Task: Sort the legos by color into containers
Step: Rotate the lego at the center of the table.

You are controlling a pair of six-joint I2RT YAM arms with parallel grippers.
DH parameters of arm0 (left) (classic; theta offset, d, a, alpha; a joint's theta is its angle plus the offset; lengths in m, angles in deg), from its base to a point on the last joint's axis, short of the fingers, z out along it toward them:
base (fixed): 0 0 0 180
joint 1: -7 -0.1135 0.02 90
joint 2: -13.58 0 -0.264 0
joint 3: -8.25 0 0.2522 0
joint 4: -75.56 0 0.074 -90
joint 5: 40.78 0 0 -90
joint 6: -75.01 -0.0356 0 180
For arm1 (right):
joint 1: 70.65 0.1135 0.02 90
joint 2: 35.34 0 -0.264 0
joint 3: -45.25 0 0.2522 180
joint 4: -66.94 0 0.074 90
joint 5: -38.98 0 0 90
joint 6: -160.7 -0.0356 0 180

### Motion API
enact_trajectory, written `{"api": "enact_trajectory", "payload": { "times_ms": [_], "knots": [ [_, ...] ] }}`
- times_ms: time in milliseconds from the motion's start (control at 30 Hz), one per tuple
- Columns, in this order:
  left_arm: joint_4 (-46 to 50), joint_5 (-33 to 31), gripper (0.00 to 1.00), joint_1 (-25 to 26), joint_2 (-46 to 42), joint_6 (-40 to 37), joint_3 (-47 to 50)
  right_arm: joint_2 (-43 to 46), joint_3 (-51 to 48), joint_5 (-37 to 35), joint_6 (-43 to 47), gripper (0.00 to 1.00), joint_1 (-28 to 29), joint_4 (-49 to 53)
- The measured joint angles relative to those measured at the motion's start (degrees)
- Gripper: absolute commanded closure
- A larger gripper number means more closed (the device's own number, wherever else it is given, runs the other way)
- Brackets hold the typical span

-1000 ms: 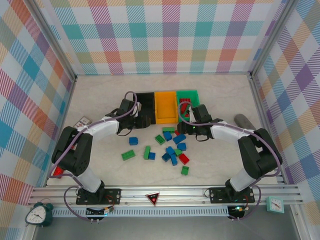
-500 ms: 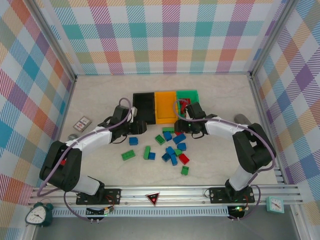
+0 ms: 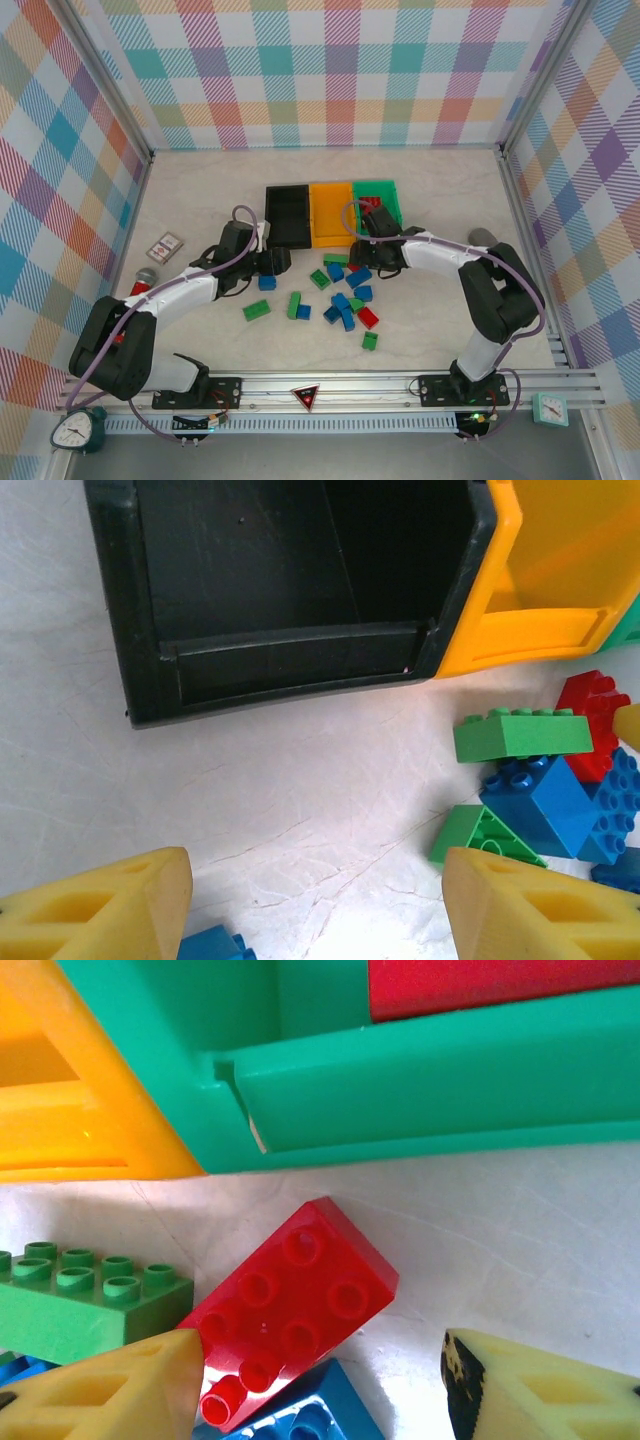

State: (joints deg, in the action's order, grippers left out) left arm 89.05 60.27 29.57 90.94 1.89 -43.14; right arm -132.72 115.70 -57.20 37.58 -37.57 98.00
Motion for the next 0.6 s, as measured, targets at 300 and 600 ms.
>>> {"api": "enact_trajectory", "payload": {
  "times_ms": [300,600],
  "knots": [
    [0.0,-0.2,0.33,0.0,-2.8,0.0,0.0,-4.1,3.5,-2.2,-2.5,0.35,1.7,0.7],
    [0.1,-0.2,0.33,0.0,-4.1,0.0,0.0,-6.6,5.7,-4.9,-2.5,0.42,2.7,1.0]
  ]
}}
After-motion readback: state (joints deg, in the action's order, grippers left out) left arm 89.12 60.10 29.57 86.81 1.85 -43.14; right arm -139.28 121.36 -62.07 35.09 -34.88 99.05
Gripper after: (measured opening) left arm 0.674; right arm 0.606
